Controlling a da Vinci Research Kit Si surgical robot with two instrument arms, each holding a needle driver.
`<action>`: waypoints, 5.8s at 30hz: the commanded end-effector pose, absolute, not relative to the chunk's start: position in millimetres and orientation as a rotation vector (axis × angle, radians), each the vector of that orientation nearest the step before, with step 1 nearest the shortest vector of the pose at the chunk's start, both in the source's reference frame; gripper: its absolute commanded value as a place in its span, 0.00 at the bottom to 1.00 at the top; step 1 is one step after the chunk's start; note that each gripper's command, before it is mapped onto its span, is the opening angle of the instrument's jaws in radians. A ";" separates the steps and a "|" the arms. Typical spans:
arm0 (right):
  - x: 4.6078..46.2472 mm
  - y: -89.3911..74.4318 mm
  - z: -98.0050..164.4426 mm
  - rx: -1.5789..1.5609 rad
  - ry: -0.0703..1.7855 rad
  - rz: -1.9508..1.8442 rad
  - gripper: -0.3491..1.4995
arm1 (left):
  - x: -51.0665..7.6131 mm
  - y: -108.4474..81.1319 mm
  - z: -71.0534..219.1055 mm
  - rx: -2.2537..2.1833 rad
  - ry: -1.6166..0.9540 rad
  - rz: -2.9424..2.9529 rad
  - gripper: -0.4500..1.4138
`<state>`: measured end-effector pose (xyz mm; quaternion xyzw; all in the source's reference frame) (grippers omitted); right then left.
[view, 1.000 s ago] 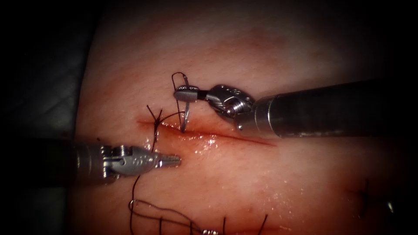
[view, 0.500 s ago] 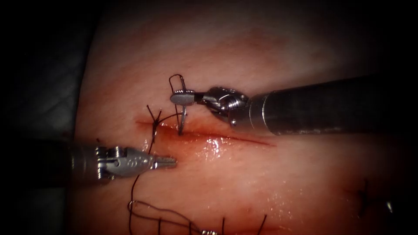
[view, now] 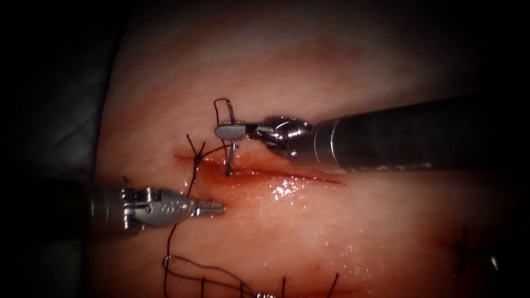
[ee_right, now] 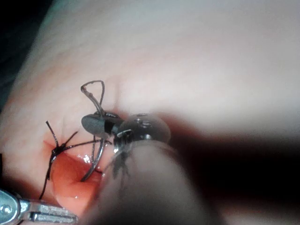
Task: Wound Closure
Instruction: With the right end-effector throw the needle through the bottom of the incision, then pull the needle through the skin with the left jaws.
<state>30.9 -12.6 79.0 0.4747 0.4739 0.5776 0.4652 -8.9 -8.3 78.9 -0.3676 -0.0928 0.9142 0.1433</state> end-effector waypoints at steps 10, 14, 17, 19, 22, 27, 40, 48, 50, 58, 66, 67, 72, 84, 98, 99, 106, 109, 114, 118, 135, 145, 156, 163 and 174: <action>32.9 -15.7 77.0 1.270 1.166 1.427 0.00 | -9.3 -8.6 79.4 -1.061 -0.271 2.640 0.00; 33.6 -16.7 76.2 1.304 1.158 1.415 0.00 | -8.8 -8.7 79.4 -1.065 -0.274 2.642 0.00; 33.9 -17.3 75.8 1.330 1.149 1.413 0.00 | -8.6 -8.8 79.4 -1.067 -0.276 2.643 0.00; 33.9 -17.4 75.6 1.337 1.145 1.415 0.00 | -8.5 -8.8 79.3 -1.067 -0.277 2.644 0.00; 33.9 -17.8 75.3 1.353 1.139 1.414 0.00 | -8.2 -8.8 79.3 -1.070 -0.279 2.645 0.00; 34.1 -18.6 75.3 1.397 1.118 1.431 0.00 | -7.6 -8.8 79.2 -1.075 -0.285 2.648 0.00; 34.2 -21.4 74.2 1.459 1.080 1.420 0.00 | -7.4 -8.3 79.2 -1.079 -0.294 2.645 0.00; 34.1 -22.3 73.1 1.478 1.065 1.439 0.00 | -7.4 -8.1 79.4 -1.078 -0.293 2.645 0.00; 34.0 -22.5 72.9 1.476 1.065 1.443 0.00 | -7.4 -8.1 79.4 -1.079 -0.293 2.645 0.00; 33.8 -21.8 72.4 1.473 1.062 1.472 0.00 | -7.6 -8.2 79.4 -1.076 -0.292 2.644 0.00; 31.7 -18.1 73.9 1.135 1.284 1.444 0.63 | -7.9 -9.0 78.3 -1.237 -0.295 2.634 0.00; 31.1 -17.2 74.3 1.042 1.303 1.434 0.76 | -8.0 -9.1 78.1 -1.312 -0.294 2.628 0.07; 27.6 -13.3 75.5 0.901 1.314 1.428 0.83 | -8.3 -8.0 77.7 -1.487 -0.186 2.631 0.29; 21.6 -8.5 77.5 0.824 1.299 1.422 0.77 | -9.5 -4.6 78.6 -1.737 -0.092 2.590 0.23; 21.6 -10.3 78.8 0.789 1.304 1.414 0.75 | -12.5 -4.1 78.9 -1.782 -0.102 2.591 0.17; 21.6 -10.5 78.9 0.786 1.305 1.413 0.74 | -12.8 -4.1 79.0 -1.794 -0.114 2.594 0.16; 21.6 -10.9 79.4 0.778 1.307 1.410 0.73 | -13.8 -4.1 79.2 -1.803 -0.157 2.619 0.00; 21.7 -11.1 79.3 0.777 1.307 1.409 0.69 | -13.8 -3.9 79.4 -1.701 -0.368 2.578 0.00; 21.9 -11.5 79.1 0.770 1.309 1.406 0.65 | -13.8 -4.0 79.0 -1.638 -0.535 2.420 0.00; 22.0 -11.8 79.0 0.779 1.306 1.414 0.59 | -13.9 -4.1 78.4 -1.612 -0.614 2.313 0.00; 22.1 -12.1 78.9 0.800 1.290 1.452 0.43 | -14.0 -4.6 72.7 -1.163 -1.172 1.463 0.00; 22.1 -11.9 78.9 0.799 1.289 1.455 0.47 | -12.5 -4.7 68.8 -1.106 -1.404 1.317 0.00; 22.1 -11.9 78.9 0.799 1.289 1.455 0.52 | -11.1 -5.1 62.4 -1.746 -1.161 1.715 0.00; 22.2 -12.3 78.6 0.800 1.282 1.454 0.50 | -9.9 -5.1 57.6 -2.116 -0.674 2.091 0.00; 22.4 -12.7 77.1 0.667 1.276 1.326 0.45 | -8.8 -2.4 51.6 -2.322 -0.159 2.247 0.00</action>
